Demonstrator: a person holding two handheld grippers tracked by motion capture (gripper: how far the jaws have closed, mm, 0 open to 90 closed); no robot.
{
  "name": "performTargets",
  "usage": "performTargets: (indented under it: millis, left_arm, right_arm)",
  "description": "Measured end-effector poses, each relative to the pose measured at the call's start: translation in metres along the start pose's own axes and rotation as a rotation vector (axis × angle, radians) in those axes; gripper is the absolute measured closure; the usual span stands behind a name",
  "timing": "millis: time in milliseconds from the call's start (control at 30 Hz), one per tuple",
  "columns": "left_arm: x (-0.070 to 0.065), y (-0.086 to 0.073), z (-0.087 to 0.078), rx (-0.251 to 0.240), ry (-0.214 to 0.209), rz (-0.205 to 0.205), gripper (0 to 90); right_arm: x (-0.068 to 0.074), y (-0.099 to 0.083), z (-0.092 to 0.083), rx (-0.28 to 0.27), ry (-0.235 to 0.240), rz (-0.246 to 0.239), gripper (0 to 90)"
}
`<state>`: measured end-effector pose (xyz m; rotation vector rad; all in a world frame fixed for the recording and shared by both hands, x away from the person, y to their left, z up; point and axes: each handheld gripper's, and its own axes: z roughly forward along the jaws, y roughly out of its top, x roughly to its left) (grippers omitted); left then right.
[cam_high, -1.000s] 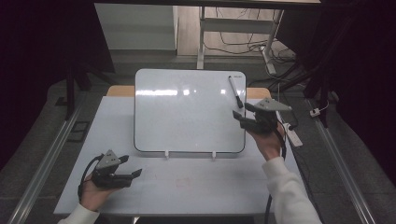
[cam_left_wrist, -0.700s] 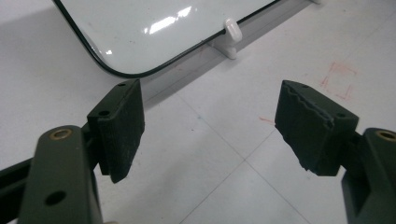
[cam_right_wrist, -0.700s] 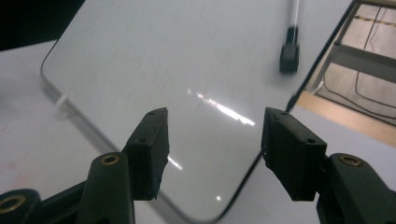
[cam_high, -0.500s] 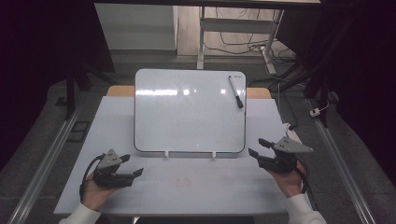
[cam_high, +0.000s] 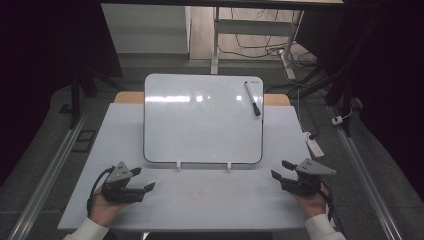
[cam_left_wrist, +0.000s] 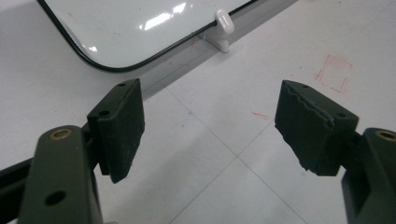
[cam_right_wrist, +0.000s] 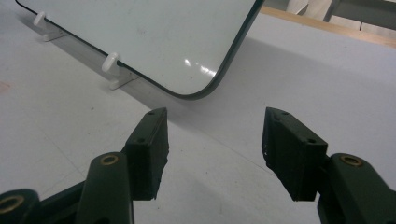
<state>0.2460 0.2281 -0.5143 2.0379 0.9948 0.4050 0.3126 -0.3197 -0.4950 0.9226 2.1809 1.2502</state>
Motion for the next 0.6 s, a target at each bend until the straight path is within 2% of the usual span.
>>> performTargets:
  millis: [600]
  left_arm:
    - [-0.0015, 0.0006, 0.0025, -0.001, 0.002, 0.016, 25.1]
  right_arm:
    - [0.0024, 0.0001, 0.0008, 0.007, -0.001, -0.020, 41.4]
